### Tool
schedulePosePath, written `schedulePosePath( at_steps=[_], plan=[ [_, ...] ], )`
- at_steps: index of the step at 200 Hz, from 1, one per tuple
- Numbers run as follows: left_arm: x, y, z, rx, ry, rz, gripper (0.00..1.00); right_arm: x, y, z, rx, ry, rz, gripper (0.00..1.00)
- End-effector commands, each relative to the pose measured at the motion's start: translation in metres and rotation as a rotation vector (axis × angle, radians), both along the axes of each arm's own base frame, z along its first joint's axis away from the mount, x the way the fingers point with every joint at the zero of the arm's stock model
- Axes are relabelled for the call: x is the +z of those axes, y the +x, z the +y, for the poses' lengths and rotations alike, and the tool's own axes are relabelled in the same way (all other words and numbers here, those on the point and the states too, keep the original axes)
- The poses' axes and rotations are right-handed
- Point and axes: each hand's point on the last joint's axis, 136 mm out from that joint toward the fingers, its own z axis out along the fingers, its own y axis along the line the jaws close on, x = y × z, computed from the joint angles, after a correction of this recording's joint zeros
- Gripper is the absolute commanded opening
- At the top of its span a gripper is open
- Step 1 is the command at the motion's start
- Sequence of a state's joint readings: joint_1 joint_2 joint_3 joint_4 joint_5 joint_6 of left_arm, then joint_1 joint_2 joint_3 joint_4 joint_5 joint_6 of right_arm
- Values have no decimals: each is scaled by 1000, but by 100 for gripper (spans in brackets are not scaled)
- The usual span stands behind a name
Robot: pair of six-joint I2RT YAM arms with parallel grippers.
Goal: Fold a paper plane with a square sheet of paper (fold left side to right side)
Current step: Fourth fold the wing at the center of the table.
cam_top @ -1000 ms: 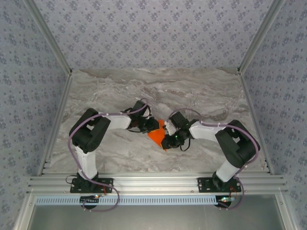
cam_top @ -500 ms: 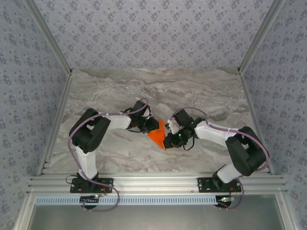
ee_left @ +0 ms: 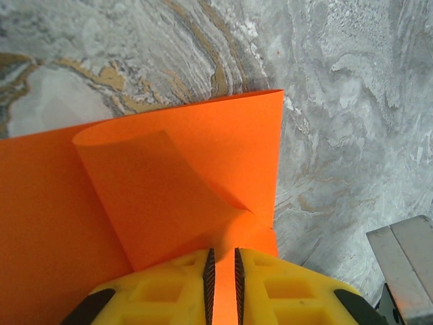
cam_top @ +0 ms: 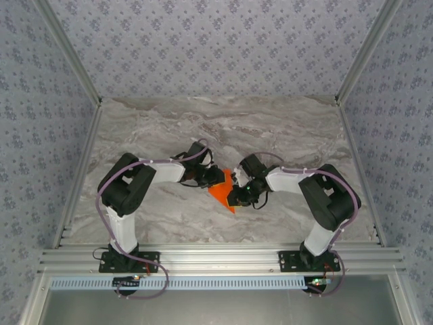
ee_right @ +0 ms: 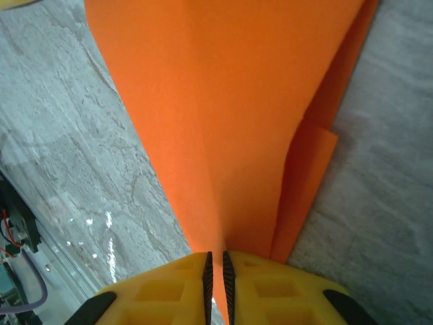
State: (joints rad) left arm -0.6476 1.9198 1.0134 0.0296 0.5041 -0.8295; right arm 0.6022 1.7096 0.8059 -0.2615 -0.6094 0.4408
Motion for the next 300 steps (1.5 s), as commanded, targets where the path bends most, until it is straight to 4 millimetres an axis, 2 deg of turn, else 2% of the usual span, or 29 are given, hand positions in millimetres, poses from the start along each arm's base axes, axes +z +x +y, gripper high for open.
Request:
schedulePosePath(
  at_steps=[1, 26, 49, 67, 105, 139, 189, 238, 300],
  plan=[
    [-18, -1, 26, 34, 125, 4, 19, -31, -6, -30, -40, -158, 41, 11],
    [14, 6, 18, 12, 58, -96, 21, -42, -15, -40, -34, -204, 67, 0],
    [45, 4, 11, -9, -15, -177, 21, -50, -17, -46, -36, -225, 75, 0],
    [55, -7, 3, -40, -56, -189, 18, -51, -17, -46, -41, -224, 75, 0],
    [41, -35, -18, -106, -93, -144, 11, -51, -17, -47, -34, -232, 69, 0],
    [27, -49, -32, -132, -128, -123, 7, -51, -17, -48, -30, -236, 69, 0],
    [0, -54, -22, -115, -59, -87, 5, -52, -19, -53, -24, -264, 73, 0],
    [-17, -34, -6, -70, 4, -92, 4, -55, -25, -61, 4, -329, 83, 0],
    [-12, 15, 13, -58, 53, -144, 4, -59, -34, -66, 31, -366, 102, 0]
  ],
)
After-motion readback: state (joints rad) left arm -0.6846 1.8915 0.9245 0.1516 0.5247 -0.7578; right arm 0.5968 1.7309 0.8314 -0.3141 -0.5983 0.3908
